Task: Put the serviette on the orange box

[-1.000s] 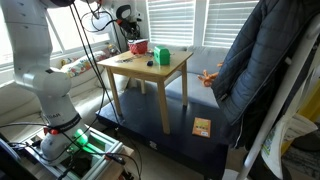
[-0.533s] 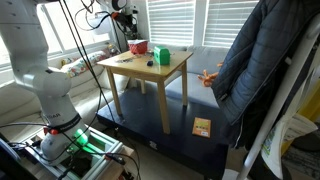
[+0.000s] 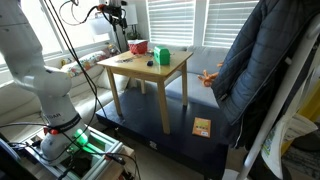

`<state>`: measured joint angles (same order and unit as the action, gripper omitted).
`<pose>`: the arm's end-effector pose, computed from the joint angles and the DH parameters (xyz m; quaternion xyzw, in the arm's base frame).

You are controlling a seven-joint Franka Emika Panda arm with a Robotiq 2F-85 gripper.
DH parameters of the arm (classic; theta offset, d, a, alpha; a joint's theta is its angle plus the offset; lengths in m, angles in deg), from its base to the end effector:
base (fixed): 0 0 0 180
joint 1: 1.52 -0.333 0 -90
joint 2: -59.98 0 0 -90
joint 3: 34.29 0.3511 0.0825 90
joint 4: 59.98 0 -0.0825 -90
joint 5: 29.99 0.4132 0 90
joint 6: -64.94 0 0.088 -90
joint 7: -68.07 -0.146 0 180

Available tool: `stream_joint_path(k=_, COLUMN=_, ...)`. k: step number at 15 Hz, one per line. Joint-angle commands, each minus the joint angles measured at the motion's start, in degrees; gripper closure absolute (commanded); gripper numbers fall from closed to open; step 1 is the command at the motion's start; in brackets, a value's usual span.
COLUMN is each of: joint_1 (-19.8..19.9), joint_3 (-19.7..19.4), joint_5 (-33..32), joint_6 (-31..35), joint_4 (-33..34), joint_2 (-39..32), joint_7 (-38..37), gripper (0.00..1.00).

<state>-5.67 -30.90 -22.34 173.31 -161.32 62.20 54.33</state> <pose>0.5932 0.0939 0.5739 -0.9923 0.0695 -0.0673 0.0774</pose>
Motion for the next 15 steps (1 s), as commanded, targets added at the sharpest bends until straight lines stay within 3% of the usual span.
stream_joint_path(k=1, joint_1=0.04, joint_3=1.21, joint_5=-6.91, joint_6=0.56, joint_4=-6.10, joint_2=6.42, joint_7=-6.54, gripper=0.00)
stream_joint_path(k=5, joint_1=1.07, joint_3=1.01, joint_5=-7.37, joint_6=0.60, joint_4=-12.69, joint_2=13.81, joint_7=-8.18, gripper=0.00)
stream_joint_path(k=6, joint_1=0.86, joint_3=1.37, joint_5=-7.09, joint_6=-0.22, joint_4=-7.30, joint_2=8.26, joint_7=-6.83, gripper=0.00)
stream_joint_path(k=9, joint_1=1.53, joint_3=1.39, joint_5=-7.02, joint_6=-0.18, joint_4=-10.60, joint_2=12.14, joint_7=-6.88, gripper=0.00)
stream_joint_path(k=15, joint_1=1.59, joint_3=1.41, joint_5=-7.01, joint_6=-0.16, joint_4=-11.58, joint_2=12.76, joint_7=-6.94, gripper=0.00)
